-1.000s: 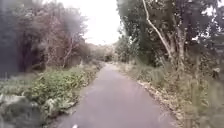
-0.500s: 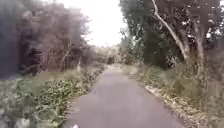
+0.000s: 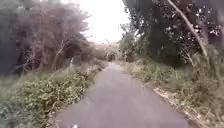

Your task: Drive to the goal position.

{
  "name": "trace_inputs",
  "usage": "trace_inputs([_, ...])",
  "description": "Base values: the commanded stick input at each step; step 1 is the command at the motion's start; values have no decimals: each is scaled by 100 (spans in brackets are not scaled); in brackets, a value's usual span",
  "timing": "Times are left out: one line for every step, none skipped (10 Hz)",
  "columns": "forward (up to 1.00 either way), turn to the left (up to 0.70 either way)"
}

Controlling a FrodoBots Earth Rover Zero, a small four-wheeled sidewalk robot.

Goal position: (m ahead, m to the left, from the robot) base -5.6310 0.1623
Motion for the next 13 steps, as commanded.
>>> trace_inputs([100, 5])
trace_inputs([100, 5])
trace_inputs([100, 5])
trace_inputs([100, 5])
trace_inputs([100, 5])
trace_inputs([100, 5])
trace_inputs([100, 5])
trace_inputs([100, 5])
trace_inputs([100, 5])
trace_inputs([100, 5])
trace_inputs([100, 5])
trace_inputs([100, 5])
trace_inputs([100, 6])
